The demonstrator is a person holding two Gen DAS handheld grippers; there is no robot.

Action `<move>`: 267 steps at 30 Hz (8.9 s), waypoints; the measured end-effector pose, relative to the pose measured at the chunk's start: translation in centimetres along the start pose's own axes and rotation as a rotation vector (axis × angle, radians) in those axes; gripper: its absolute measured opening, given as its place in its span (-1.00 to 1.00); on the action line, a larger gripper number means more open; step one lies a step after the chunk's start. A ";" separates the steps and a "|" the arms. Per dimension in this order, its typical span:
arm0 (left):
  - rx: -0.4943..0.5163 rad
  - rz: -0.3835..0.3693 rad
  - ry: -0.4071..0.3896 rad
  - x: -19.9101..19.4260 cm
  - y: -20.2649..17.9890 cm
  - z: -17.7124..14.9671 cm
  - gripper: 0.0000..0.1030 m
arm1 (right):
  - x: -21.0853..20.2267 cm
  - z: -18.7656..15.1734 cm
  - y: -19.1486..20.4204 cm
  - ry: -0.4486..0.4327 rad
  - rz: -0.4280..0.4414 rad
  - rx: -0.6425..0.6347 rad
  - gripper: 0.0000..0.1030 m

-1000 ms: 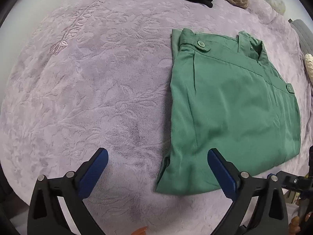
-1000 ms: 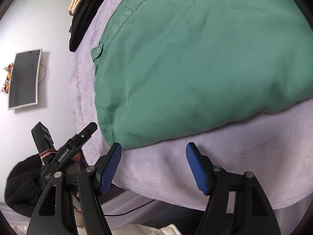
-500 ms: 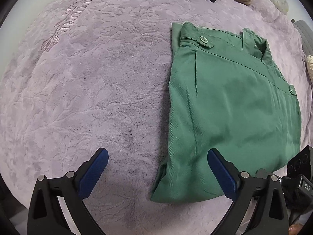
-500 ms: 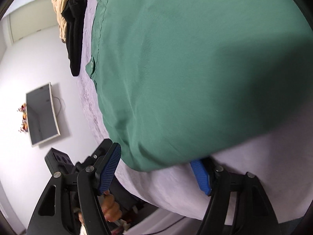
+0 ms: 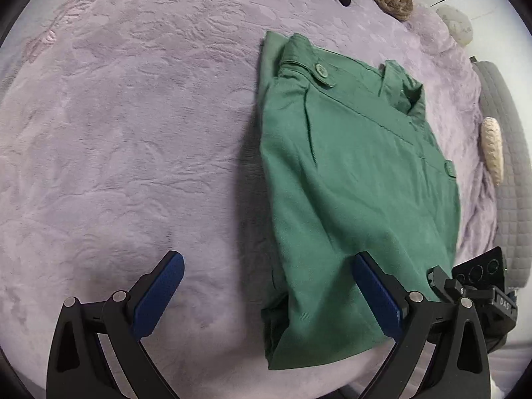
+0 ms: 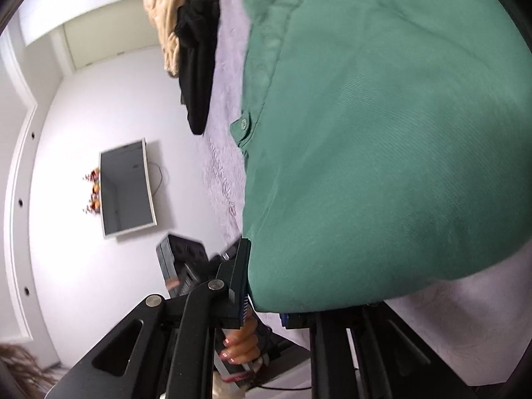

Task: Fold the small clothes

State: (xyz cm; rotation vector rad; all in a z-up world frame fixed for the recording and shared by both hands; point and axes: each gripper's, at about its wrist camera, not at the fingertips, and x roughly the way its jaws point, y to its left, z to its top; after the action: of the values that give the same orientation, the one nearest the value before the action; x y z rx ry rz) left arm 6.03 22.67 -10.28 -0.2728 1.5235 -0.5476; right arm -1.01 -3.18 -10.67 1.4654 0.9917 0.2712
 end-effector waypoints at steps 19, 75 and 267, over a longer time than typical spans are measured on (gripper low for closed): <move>0.099 0.037 0.071 5.2 -6.1 2.7 -0.14 | -4.4 0.3 1.1 0.217 -0.378 -0.254 0.21; 0.304 0.337 -0.089 11.1 -28.4 2.2 0.91 | -24.2 19.6 -8.6 0.016 -0.149 -0.046 0.38; 0.217 0.157 -0.007 -3.4 -9.1 -3.0 0.02 | -9.8 10.0 2.9 0.059 -0.723 -0.399 0.00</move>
State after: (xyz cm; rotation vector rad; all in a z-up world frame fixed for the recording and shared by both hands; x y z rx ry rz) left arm 1.66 17.14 -2.91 0.0121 1.4503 -0.5804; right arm 1.24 -16.58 -6.09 0.6805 1.3564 -0.0211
